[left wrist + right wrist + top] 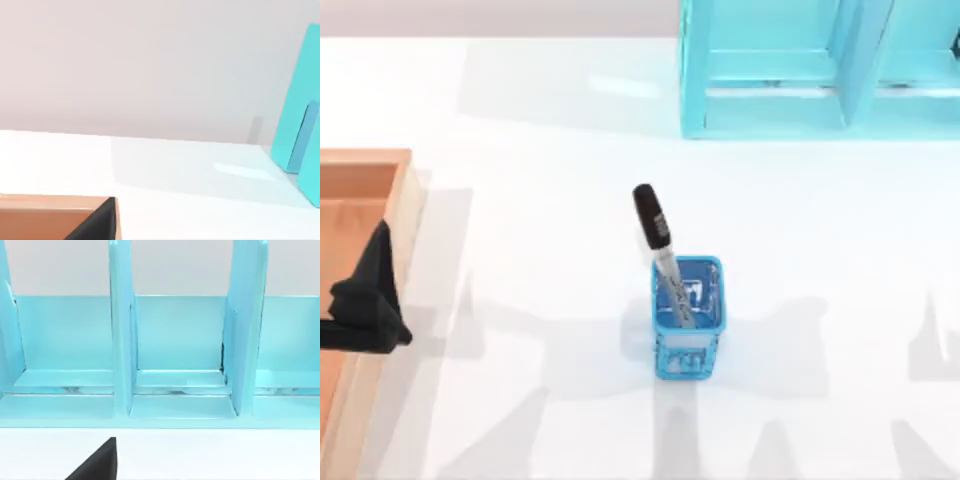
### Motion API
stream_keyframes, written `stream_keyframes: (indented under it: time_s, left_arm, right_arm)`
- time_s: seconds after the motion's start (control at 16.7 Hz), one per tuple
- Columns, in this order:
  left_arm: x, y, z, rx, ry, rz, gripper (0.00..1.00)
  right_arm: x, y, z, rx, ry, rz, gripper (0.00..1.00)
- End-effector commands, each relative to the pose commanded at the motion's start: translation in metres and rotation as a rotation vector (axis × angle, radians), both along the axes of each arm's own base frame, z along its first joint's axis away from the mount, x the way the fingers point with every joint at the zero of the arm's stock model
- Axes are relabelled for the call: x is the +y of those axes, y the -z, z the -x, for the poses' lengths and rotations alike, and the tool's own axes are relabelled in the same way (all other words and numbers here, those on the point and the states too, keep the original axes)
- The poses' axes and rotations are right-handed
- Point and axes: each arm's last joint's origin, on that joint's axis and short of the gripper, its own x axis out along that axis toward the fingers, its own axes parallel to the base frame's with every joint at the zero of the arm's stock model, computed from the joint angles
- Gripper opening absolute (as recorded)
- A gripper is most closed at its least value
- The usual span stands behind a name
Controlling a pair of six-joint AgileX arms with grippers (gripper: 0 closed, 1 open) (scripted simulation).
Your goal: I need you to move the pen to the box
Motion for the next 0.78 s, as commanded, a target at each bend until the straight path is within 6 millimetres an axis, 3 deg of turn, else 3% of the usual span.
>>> stream_keyframes:
  time_s: [0.18, 0.42, 0.78]
  left_arm:
    - [-0.021, 0.006, -0.017, 0.066, 0.114, 0.073, 1.0]
    - [-0.056, 0.03, -0.033, 0.196, 0.266, 0.153, 1.0]
    - [-0.102, 0.071, -0.034, 0.352, 0.445, 0.243, 1.0]
  right_arm:
    - [0.0, 0.0, 0.0, 0.0, 0.0, 0.0, 1.0]
    - [0.0, 0.0, 0.0, 0.0, 0.0, 0.0, 1.0]
    - [0.0, 0.0, 0.0, 0.0, 0.0, 0.0, 1.0]
